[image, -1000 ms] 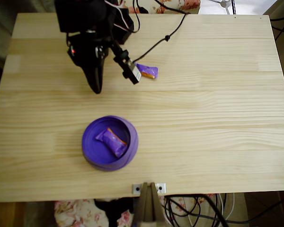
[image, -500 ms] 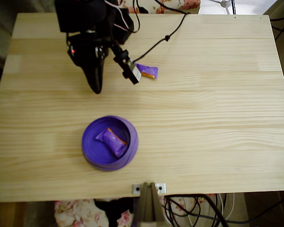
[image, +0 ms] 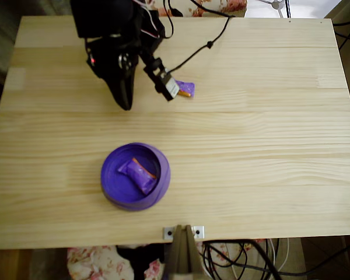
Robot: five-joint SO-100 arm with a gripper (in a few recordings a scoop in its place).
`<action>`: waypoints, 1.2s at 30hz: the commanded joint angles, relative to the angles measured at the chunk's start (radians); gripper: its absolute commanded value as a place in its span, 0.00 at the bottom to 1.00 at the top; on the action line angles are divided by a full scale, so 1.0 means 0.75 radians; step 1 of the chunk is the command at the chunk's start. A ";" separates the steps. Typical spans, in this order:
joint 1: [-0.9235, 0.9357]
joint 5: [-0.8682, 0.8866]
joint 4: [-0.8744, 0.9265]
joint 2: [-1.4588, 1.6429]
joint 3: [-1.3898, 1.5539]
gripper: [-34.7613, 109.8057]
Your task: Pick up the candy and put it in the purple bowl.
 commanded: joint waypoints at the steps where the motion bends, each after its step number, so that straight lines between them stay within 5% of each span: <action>1: -0.047 0.139 0.104 -0.123 -0.315 0.24; 14: -0.387 0.466 0.528 -0.736 -1.147 0.24; 27: -0.806 0.951 0.446 -0.749 -0.771 0.38; 31: -0.877 1.019 0.421 -0.675 -0.634 0.49; 36: -0.875 1.004 0.387 -0.577 -0.501 0.49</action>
